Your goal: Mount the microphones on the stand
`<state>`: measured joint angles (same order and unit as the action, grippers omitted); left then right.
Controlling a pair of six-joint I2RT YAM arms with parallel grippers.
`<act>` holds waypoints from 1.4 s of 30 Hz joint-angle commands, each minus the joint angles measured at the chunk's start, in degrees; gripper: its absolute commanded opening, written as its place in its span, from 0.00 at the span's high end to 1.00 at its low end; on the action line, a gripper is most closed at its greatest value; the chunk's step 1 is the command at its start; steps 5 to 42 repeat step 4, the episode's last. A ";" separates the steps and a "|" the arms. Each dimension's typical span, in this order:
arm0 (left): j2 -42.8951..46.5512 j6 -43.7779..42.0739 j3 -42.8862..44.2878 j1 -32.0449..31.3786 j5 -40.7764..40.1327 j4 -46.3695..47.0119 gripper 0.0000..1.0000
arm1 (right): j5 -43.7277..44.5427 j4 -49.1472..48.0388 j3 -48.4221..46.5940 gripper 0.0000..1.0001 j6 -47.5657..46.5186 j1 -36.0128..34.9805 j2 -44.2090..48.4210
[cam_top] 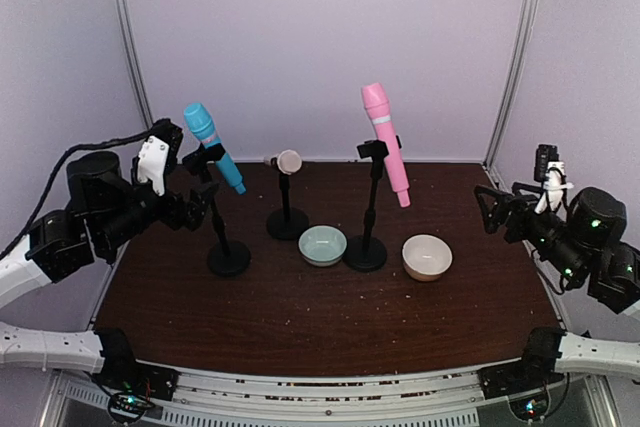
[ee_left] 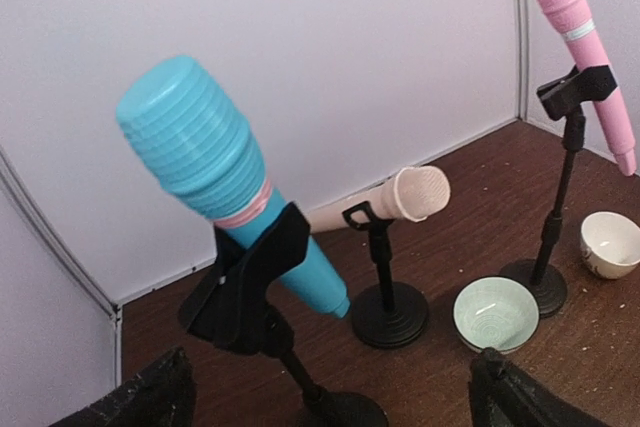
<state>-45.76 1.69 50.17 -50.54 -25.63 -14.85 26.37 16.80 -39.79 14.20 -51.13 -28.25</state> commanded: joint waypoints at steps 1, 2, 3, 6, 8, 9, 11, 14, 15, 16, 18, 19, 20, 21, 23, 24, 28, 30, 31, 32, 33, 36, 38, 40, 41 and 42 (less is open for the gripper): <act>1.76 2.19 -2.61 0.41 -7.75 -3.55 0.02 | 5.24 -0.02 -0.88 0.00 2.06 -0.27 1.69; 1.89 1.93 -2.78 0.44 -8.11 -4.29 0.02 | 6.93 3.12 -2.79 0.00 2.72 -0.20 -0.14; 1.94 1.65 -2.75 0.45 -8.35 -4.84 0.02 | 7.98 5.94 -4.65 0.00 3.41 -0.23 -1.91; 1.92 1.43 -2.65 0.45 -8.54 -5.25 0.02 | 8.91 8.00 -5.66 0.00 3.93 -0.22 -3.16; 1.92 1.43 -2.65 0.45 -8.54 -5.25 0.02 | 8.91 8.00 -5.66 0.00 3.93 -0.22 -3.16; 1.92 1.43 -2.65 0.45 -8.54 -5.25 0.02 | 8.91 8.00 -5.66 0.00 3.93 -0.22 -3.16; 1.92 1.43 -2.65 0.45 -8.54 -5.25 0.02 | 8.91 8.00 -5.66 0.00 3.93 -0.22 -3.16; 1.92 1.43 -2.65 0.45 -8.54 -5.25 0.02 | 8.91 8.00 -5.66 0.00 3.93 -0.22 -3.16; 1.92 1.43 -2.65 0.45 -8.54 -5.25 0.02 | 8.91 8.00 -5.66 0.00 3.93 -0.22 -3.16; 1.92 1.43 -2.65 0.45 -8.54 -5.25 0.02 | 8.91 8.00 -5.66 0.00 3.93 -0.22 -3.16; 1.92 1.43 -2.65 0.45 -8.54 -5.25 0.02 | 8.91 8.00 -5.66 0.00 3.93 -0.22 -3.16; 1.92 1.43 -2.65 0.45 -8.54 -5.25 0.02 | 8.91 8.00 -5.66 0.00 3.93 -0.22 -3.16; 1.92 1.43 -2.65 0.45 -8.54 -5.25 0.02 | 8.91 8.00 -5.66 0.00 3.93 -0.22 -3.16; 1.92 1.43 -2.65 0.45 -8.54 -5.25 0.02 | 8.91 8.00 -5.66 0.00 3.93 -0.22 -3.16; 1.92 1.43 -2.65 0.45 -8.54 -5.25 0.02 | 8.91 8.00 -5.66 0.00 3.93 -0.22 -3.16; 1.92 1.43 -2.65 0.45 -8.54 -5.25 0.02 | 8.91 8.00 -5.66 0.00 3.93 -0.22 -3.16; 1.92 1.43 -2.65 0.45 -8.54 -5.25 0.02 | 8.91 8.00 -5.66 0.00 3.93 -0.22 -3.16; 1.92 1.43 -2.65 0.45 -8.54 -5.25 0.02 | 8.91 8.00 -5.66 0.00 3.93 -0.22 -3.16; 1.92 1.43 -2.65 0.45 -8.54 -5.25 0.02 | 8.91 8.00 -5.66 0.00 3.93 -0.22 -3.16; 1.92 1.43 -2.65 0.45 -8.54 -5.25 0.02 | 8.91 8.00 -5.66 0.00 3.93 -0.22 -3.16; 1.92 1.43 -2.65 0.45 -8.54 -5.25 0.02 | 8.91 8.00 -5.66 0.00 3.93 -0.22 -3.16; 1.92 1.43 -2.65 0.45 -8.54 -5.25 0.02 | 8.91 8.00 -5.66 0.00 3.93 -0.22 -3.16; 1.92 1.43 -2.65 0.45 -8.54 -5.25 0.02 | 8.91 8.00 -5.66 0.00 3.93 -0.22 -3.16; 1.92 1.43 -2.65 0.45 -8.54 -5.25 0.02 | 8.91 8.00 -5.66 0.00 3.93 -0.22 -3.16; 1.92 1.43 -2.65 0.45 -8.54 -5.25 0.02 | 8.91 8.00 -5.66 0.00 3.93 -0.22 -3.16; 1.92 1.43 -2.65 0.45 -8.54 -5.25 0.02 | 8.91 8.00 -5.66 0.00 3.93 -0.22 -3.16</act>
